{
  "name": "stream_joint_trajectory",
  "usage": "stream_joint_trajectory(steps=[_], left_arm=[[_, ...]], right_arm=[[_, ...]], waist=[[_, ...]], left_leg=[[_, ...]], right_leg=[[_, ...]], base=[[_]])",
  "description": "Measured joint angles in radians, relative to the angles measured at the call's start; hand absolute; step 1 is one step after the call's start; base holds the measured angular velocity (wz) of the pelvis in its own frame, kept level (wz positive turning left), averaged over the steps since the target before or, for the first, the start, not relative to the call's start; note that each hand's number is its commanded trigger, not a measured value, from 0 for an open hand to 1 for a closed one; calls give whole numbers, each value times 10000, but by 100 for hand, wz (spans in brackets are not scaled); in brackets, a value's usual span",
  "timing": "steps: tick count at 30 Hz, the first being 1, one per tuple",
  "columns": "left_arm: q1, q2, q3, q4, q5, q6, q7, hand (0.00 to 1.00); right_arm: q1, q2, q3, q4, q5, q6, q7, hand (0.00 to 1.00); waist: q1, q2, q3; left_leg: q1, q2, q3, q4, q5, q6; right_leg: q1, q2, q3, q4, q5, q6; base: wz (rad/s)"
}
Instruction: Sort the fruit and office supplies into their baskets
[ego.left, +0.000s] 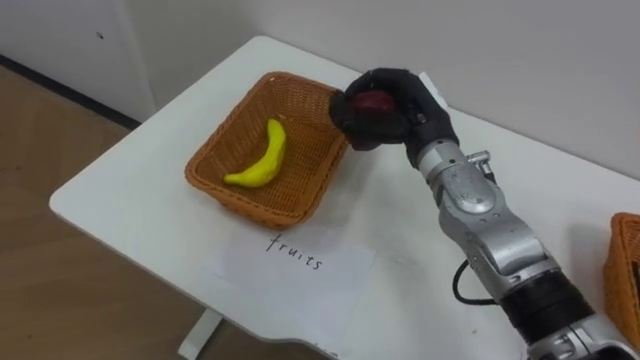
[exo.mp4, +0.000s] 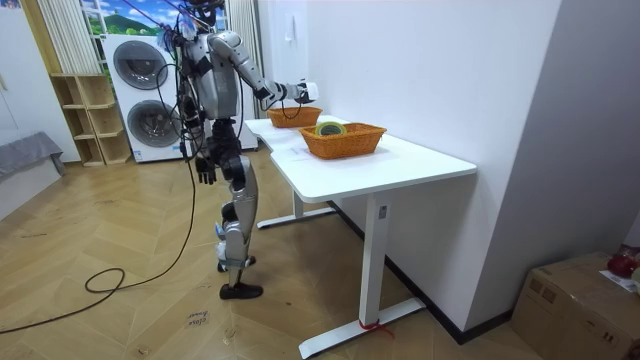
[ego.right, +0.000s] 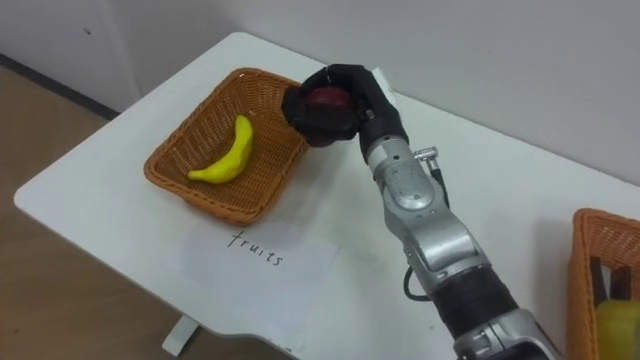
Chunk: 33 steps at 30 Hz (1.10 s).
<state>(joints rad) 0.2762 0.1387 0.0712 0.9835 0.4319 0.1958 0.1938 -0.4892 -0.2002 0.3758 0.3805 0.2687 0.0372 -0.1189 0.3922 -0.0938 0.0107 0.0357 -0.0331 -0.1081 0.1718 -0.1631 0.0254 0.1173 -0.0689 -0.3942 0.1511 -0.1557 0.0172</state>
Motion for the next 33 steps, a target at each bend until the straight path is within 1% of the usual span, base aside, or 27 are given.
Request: stream_joint_trajectory(steps=[2,5,9,12,17,19,24,28,30,33], left_arm=[[-2,0,1,-27,5,27,2,0],[-2,-20,2,-30,6,56,1,0],[0,-17,0,-25,14,49,0,0],[31,-14,13,-41,176,30,-17,0],[114,-9,27,-177,308,45,-89,0],[105,-11,26,-310,312,33,-91,0],[110,-1,27,-404,314,21,-111,0],[127,34,-173,-421,307,51,-120,0],[126,32,-176,-452,307,61,-130,0],[333,33,-175,-807,307,87,-144,0]], right_arm=[[-4,30,53,1,-28,87,-1,100],[-5,74,140,1,-133,97,-1,100],[-5,73,371,16,-268,103,19,100],[-5,76,394,26,-342,242,100,100],[-5,81,459,26,-344,295,228,100],[-6,91,459,28,-341,295,299,100],[-15,291,459,317,-366,295,311,100],[-15,437,506,428,-352,318,306,100],[-23,506,540,427,-351,317,309,100],[-25,530,699,427,-351,317,314,100]], waist=[[29,12,8],[148,22,15],[157,10,14],[271,-33,0],[457,-135,42],[544,-137,43],[672,-108,63],[722,-75,85],[744,-77,83],[764,-81,81]], left_leg=[[16,-11,-84,2,1,-1],[-6,-17,-98,-1,1,-1],[-42,-68,-165,11,1,0],[-76,-97,-179,-19,1,1],[-82,-130,-189,26,9,16],[-82,-135,-194,33,6,20],[-87,-137,-205,42,4,23],[-203,-151,-304,93,4,23],[-278,-156,-342,139,5,23],[-309,-159,-401,162,5,23]], right_leg=[[42,-5,-119,0,-1,2],[45,-5,-120,1,-3,5],[49,-31,-160,1,-37,60],[39,-54,-186,0,-52,81],[37,-84,-209,-2,-58,90],[38,-89,-225,-2,-58,90],[41,-93,-236,-2,-58,90],[-11,-103,-327,-1,-58,90],[-55,-106,-403,-1,-58,91],[-72,-121,-506,-2,-58,91]], base=[[14],[1],[4],[1],[0],[0],[0],[6],[8],[7]])
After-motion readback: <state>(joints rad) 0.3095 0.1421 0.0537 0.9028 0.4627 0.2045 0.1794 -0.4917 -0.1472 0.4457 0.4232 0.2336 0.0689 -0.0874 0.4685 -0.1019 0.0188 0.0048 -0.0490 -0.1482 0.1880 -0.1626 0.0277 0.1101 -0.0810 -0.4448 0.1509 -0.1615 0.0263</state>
